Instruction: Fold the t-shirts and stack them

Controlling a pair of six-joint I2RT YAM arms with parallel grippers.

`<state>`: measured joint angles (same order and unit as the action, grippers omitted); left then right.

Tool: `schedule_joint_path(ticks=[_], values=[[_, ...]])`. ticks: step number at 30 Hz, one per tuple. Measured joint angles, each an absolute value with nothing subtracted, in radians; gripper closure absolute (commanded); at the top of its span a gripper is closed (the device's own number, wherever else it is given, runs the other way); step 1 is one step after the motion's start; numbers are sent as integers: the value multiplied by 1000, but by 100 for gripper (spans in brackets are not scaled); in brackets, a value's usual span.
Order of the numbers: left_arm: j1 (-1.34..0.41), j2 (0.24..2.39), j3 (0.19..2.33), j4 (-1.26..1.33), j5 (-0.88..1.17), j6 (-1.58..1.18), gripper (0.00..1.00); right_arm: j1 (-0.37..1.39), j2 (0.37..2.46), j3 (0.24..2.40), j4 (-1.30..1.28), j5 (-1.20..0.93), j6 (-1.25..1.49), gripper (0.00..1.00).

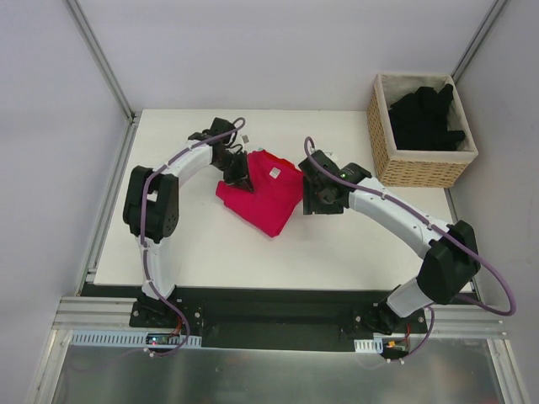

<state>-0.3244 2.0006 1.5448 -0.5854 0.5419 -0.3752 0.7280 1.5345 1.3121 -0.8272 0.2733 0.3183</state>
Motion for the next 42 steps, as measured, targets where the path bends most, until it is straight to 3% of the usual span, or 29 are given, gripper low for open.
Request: schedule_joint_path(ticks=[14,23,24,27,31,32,42], values=[[-314,2028,1566,-583,604,-376,98,728,1534,1313,-836,244,289,43],[-299,1733,1640,-585,696,-405,100,725,1489,1453,-767,247,171,40],[-299,1694,1652,-580,701,-409,100,722,1472,1475,-744,242,154,42],[-293,1581,1656,-576,699,-414,100,700,1461,1515,-704,199,119,61],[-283,1475,1600,-573,676,-419,100,674,1552,1544,-664,105,86,95],[-279,1457,1577,-575,670,-421,100,671,1589,1549,-656,76,78,99],[-253,1354,1383,-592,608,-448,100,674,1941,1708,-634,-146,26,99]])
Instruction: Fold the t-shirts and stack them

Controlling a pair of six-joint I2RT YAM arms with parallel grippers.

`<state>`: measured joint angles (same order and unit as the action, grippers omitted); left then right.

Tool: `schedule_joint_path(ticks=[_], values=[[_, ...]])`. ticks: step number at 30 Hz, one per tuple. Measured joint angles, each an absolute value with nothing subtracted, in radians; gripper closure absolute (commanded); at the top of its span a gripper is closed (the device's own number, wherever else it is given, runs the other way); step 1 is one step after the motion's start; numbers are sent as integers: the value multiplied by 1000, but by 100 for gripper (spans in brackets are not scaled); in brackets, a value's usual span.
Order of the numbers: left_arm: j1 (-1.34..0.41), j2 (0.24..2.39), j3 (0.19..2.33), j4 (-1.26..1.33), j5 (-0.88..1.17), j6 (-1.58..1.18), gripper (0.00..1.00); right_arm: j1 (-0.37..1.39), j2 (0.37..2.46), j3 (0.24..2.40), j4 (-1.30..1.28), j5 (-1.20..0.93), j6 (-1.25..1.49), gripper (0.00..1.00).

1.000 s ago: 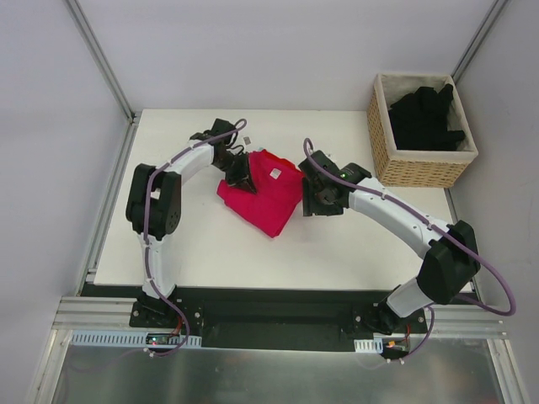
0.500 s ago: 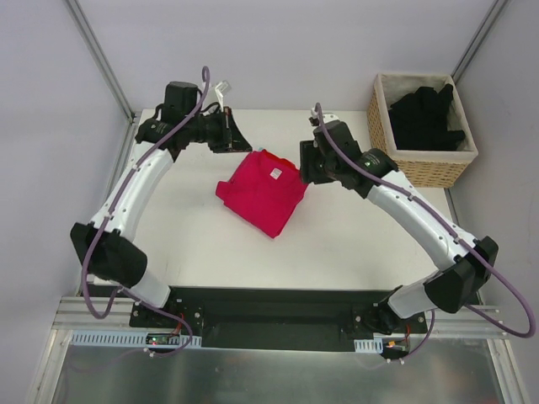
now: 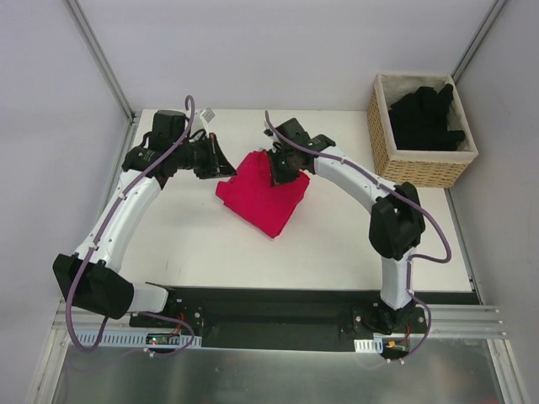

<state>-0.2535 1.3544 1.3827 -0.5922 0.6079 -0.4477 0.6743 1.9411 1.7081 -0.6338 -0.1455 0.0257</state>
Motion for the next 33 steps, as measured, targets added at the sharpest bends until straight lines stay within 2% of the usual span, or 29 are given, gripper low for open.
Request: schedule_joint_path(ticks=[12,22,26,33], values=[[-253,1264,1318,-597,590,-465,100,709,2096,1931,-594,-154,-105,99],[-253,1264,1310,-599,590,-465,100,717,2376,2114,-606,-105,-160,99],[-253,1264,1304,-599,591,-465,100,728,2418,2213,-648,-38,-157,99],[-253,1276,1298,-599,594,-465,100,706,2431,2225,-689,-34,-50,99]])
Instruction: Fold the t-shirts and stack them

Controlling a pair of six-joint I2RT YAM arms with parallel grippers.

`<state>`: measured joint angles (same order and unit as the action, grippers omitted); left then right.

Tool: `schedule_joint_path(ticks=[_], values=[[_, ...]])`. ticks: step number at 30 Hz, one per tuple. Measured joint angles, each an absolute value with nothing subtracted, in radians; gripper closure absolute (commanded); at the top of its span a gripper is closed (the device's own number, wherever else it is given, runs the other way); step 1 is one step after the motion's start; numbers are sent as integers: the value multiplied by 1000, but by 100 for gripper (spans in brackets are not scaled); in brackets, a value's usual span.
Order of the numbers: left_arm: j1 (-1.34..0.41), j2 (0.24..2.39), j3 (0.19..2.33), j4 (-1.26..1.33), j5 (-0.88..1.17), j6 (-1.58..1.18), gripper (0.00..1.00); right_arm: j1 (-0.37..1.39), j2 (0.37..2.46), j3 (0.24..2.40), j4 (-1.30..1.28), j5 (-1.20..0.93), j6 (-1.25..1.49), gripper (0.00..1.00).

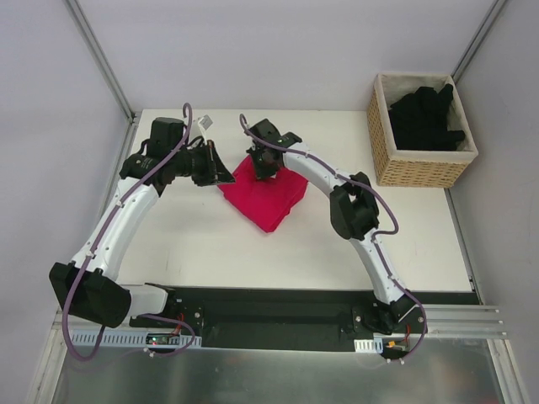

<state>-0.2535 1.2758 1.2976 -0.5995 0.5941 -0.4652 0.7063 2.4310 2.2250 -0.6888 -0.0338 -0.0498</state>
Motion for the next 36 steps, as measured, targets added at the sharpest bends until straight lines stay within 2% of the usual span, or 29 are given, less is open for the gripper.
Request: schedule_joint_path(ticks=[8,13,19,26,36], values=[[-253,1304,1298,-600,598,-466,100,665,2263,1969,-747,29,103,99],[-253,1301,1296,-600,599,-465,100,605,2066,1676,-777,53,198,99],[-253,1279,1276,-603,599,-465,100,530,1913,1459,-852,91,257,99],[-253,1246,1276,-603,602,-465,100,419,1801,1304,-916,139,265,99],[-253,1219,1265,-608,602,-465,100,120,1785,1278,-977,263,204,99]])
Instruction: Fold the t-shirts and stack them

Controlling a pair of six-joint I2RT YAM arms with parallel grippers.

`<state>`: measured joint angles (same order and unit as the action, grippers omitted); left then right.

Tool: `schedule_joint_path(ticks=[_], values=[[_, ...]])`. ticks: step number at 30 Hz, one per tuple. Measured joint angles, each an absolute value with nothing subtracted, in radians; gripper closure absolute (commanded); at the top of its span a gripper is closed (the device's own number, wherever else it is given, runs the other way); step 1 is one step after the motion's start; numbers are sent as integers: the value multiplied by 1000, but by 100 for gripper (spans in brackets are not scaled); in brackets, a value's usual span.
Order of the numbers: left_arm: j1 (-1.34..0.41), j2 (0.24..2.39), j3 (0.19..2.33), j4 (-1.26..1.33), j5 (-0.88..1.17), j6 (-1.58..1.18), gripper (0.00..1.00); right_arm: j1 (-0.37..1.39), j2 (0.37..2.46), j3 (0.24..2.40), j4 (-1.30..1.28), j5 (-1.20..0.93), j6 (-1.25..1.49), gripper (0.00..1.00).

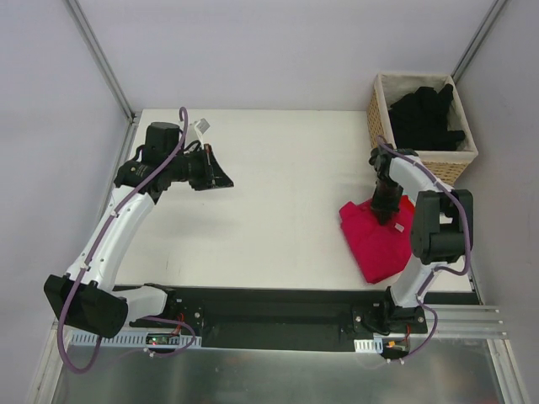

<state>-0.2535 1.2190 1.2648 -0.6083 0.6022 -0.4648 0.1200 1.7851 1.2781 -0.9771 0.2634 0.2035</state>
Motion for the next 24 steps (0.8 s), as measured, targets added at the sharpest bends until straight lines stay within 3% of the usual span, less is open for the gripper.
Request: schedule_joint_path(ticks=[7,24], values=[[-253,1202,1261,-620,601,-465,100,-10,1789,1285,-994,334,144,99],[-253,1208,1267,-643,593,-464,100,-86,1833,1336,-1038,387,-15,99]])
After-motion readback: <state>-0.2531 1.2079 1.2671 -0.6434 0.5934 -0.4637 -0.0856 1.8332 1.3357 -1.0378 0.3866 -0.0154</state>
